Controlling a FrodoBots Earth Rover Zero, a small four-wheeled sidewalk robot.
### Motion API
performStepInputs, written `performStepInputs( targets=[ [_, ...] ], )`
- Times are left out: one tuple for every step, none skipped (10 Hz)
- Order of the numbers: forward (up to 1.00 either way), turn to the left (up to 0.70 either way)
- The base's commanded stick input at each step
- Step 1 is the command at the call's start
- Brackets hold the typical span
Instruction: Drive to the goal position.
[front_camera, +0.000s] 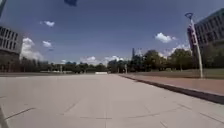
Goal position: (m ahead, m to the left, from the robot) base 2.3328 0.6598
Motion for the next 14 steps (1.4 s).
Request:
performStepInputs(
  targets=[
    [0.7, 0.09],
    [0.7, 0.11],
    [0.7, 0.11],
    [0.7, 0.11],
    [0.7, 0.11],
    [0.7, 0.11],
    [0.7, 0.11],
    [0.7, 0.11],
    [0.7, 0.11],
    [0.7, 0.11],
    [0.7, 0.11],
    [0.7, 0.11],
    [0.7, 0.11],
    [0.7, 0.11]
  ],
)
